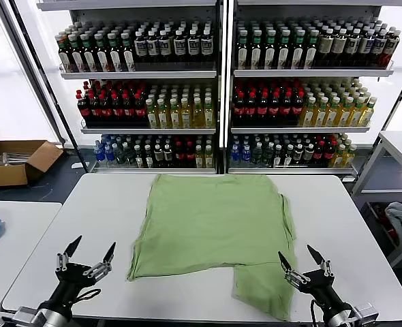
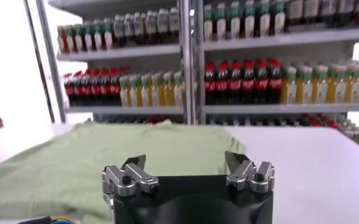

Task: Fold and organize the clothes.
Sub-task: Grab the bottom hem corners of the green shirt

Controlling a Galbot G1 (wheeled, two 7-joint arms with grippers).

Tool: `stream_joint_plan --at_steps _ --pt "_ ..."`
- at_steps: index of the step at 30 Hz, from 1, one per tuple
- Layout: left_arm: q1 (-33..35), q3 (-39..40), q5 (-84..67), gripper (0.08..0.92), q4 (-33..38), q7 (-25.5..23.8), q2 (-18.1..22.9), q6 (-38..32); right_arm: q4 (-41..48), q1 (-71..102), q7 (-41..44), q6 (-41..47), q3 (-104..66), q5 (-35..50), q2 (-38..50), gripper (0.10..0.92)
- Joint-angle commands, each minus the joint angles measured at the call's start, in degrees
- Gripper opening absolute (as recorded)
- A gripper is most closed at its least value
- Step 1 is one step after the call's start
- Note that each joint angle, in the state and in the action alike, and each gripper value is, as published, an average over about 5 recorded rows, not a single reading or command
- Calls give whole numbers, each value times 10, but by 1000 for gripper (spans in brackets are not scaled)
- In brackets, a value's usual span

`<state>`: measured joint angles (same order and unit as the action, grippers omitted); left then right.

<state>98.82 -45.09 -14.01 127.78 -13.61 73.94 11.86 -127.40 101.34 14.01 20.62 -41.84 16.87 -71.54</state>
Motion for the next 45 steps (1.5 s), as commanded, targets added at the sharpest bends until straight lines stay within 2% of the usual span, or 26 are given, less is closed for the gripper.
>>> stream_joint_plan --at_steps 1,8,18,21,27,30,35,41,45 --pt "7 133 -50 823 9 85 -121 145 -30 49 -38 83 16 -4 54 823" --pt "-47 166 -79 823 -34 109 -145 204 -36 76 -79 110 16 61 56 823" --pt "-109 171 -88 823 -93 120 -142 213 -31 63 -80 112 44 80 34 814" --pt "-122 168 -94 823 -105 117 -140 213 -24 63 -70 108 46 73 40 758" --pt "-138 176 -93 817 -130 111 -137 213 -6 47 -63 107 57 58 42 587" --pt "-139 178 -91 763 -142 105 -137 213 0 47 -61 105 64 47 43 501" --pt "-134 176 -83 619 -154 95 -135 213 -2 54 -58 96 66 47 43 353" --pt "-121 175 -69 446 -139 84 -131 212 -5 57 -44 76 64 54 45 189" --pt "-117 172 -63 333 -122 84 -124 211 -4 62 -16 31 63 53 48 112"
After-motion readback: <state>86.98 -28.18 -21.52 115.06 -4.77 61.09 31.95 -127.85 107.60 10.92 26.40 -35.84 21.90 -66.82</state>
